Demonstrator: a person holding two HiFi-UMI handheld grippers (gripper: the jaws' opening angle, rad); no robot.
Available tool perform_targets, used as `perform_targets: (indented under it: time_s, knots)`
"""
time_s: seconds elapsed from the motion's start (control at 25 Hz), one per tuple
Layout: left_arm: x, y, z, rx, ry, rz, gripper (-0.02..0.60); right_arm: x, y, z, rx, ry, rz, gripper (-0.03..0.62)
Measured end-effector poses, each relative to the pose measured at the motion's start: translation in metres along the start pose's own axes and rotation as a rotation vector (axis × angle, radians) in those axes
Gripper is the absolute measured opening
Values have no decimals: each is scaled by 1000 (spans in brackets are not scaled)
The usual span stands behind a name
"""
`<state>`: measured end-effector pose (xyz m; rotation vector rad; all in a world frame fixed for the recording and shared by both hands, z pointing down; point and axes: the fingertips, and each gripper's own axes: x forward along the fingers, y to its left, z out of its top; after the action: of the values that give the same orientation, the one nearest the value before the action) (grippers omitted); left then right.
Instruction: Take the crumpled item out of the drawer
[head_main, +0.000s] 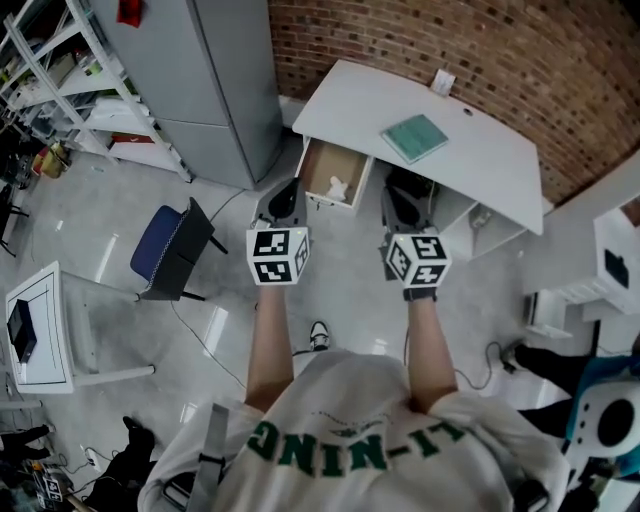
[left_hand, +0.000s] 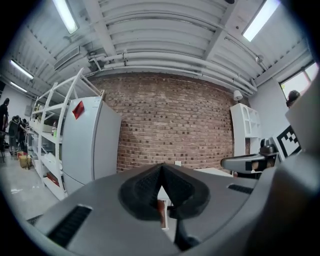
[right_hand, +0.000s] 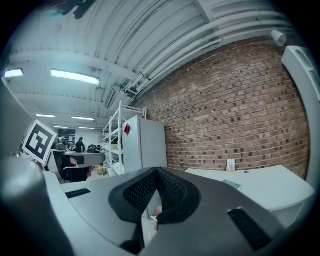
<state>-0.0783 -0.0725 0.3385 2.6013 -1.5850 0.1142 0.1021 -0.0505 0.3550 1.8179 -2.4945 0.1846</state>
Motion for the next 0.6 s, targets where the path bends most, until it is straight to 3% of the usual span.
perform_targets:
  time_s: [0.36, 0.6]
  knots:
    - [67, 28, -33, 10, 56, -49, -6, 75, -9, -51, -3, 124, 9, -5]
    - [118, 43, -53, -20, 93, -43, -6, 127, -21, -92, -10, 227, 50, -5]
